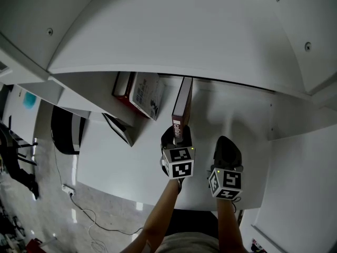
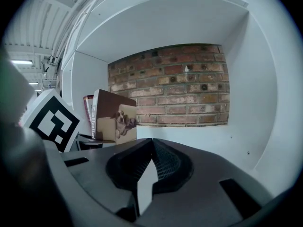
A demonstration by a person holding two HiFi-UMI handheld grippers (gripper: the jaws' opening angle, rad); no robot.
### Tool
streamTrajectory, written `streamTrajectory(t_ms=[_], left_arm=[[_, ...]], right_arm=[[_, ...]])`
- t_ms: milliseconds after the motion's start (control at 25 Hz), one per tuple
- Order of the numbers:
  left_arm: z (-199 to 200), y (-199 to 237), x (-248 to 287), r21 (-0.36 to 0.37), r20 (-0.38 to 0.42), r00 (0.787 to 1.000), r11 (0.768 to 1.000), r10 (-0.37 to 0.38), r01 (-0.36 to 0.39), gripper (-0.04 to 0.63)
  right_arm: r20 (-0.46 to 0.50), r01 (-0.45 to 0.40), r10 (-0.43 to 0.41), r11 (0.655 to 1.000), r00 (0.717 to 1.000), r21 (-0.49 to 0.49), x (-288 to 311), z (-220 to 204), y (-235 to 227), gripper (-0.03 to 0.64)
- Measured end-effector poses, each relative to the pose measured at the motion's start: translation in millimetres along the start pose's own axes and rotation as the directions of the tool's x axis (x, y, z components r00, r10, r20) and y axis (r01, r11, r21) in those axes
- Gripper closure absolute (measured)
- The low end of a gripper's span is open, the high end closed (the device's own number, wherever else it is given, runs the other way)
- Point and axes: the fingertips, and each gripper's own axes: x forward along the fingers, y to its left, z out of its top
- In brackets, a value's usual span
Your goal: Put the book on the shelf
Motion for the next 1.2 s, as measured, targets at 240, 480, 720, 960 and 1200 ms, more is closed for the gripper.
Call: streamTrajectory(t_ms=[240,480,720,960,1200], left_arm=[[-15.3,-3.1,-5.2,0.013,-0.005,1.000,1.000,0.021,-0.021,0.446],[-31.6,-6.9,-5.6,-0.001,-0.025,0.999,1.000,0.021,-0.021,0.446],[-40.8,-7.2,-4.0,-0.013,-0.041,0.999,1.000,0.028,-0.029,0.446],[-43.5,-9.5,-1.6,0.003,-0.050,0.998,0.999,0.036,-0.036,0.446],[-38.8,-9.4,5.0,0.008,-0.045,0.998,0.999,0.040,-0.039,0.446]], right_arm=[[-0.003,-0.003,0.003,1.000,1.000,0.006,-1.2,-2.3,1.2,0.600],[-0.001,-0.005,0.005,1.000,1.000,0.006,-2.5,-2.3,0.0,0.600],[-0.004,-0.002,0.002,1.000,1.000,0.011,-3.9,-4.2,-4.1,0.600],[-0.006,0.001,-0.001,1.000,1.000,0.010,-3.9,-4.9,-7.6,0.600],[-0.006,0.004,-0.004,1.000,1.000,0.013,-2.7,-4.3,-10.5,0.600]])
